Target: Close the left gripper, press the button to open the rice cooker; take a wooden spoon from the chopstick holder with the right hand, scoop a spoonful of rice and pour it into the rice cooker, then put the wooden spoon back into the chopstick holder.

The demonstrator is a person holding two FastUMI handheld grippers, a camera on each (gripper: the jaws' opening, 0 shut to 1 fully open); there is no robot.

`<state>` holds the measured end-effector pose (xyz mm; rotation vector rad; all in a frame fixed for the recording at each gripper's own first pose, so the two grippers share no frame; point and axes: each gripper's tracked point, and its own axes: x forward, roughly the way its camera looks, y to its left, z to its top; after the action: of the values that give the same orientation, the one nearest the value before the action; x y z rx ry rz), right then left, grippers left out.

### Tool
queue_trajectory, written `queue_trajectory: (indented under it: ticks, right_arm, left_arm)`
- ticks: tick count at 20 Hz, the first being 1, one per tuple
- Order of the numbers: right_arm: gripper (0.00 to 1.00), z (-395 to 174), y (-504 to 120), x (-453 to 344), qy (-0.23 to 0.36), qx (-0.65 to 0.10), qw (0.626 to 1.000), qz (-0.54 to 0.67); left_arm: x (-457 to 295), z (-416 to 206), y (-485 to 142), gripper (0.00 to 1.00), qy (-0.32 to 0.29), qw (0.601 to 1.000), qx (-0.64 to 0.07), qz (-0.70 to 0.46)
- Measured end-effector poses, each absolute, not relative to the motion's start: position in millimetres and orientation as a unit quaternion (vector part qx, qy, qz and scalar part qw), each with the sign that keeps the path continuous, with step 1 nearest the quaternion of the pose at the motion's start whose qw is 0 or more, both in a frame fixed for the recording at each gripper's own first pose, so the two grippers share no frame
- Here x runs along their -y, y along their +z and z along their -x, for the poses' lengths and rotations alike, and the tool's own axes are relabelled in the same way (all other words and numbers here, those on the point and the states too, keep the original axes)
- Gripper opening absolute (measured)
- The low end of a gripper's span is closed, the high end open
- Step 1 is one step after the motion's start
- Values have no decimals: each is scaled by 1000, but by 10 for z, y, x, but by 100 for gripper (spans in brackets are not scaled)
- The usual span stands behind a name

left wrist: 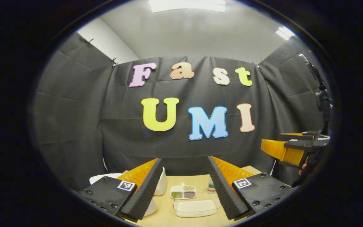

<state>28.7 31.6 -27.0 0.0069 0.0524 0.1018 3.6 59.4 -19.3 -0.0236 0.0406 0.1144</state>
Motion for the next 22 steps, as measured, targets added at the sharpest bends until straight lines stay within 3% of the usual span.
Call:
queue_trajectory:
  ticks: [1, 6, 7, 12, 13, 14, 17, 18, 19, 22]
  right_arm:
    - [97, -275, -276, -327, 52, -27, 998, -4]
    - [97, -195, -308, -419, 58, -31, 998, 7]
    - [97, -172, -319, -428, 58, -32, 998, 10]
    - [97, -67, -469, -474, 61, -51, 997, 20]
    - [92, -53, -489, -468, 61, -54, 996, 22]
    - [97, -46, -494, -457, 59, -56, 996, 24]
    - [97, -42, -551, -443, 55, -65, 996, 27]
    - [92, -48, -561, -438, 54, -67, 996, 29]
    - [97, -58, -577, -430, 51, -70, 996, 30]
    - [97, -69, -611, -414, 45, -76, 996, 30]
  left_arm:
    - [-673, -43, -234, 98, 61, 998, -23, 21]
    - [-1258, -22, -674, 97, 100, 991, -74, 48]
    - [-1387, -15, -773, 88, 108, 990, -84, 46]
    - [-1926, 8, -1414, 24, 136, 974, -172, 61]
    - [-2010, -27, -1532, 10, 134, 971, -186, 73]
    - [-2060, -15, -1609, 10, 129, 968, -199, 81]
    - [-2392, -94, -1901, 8, 143, 957, -232, 96]
    - [-2515, -107, -1982, 9, 151, 953, -243, 102]
    - [-2641, -145, -2070, 9, 160, 947, -255, 110]
    - [-2860, -216, -2344, 9, 176, 930, -293, 133]
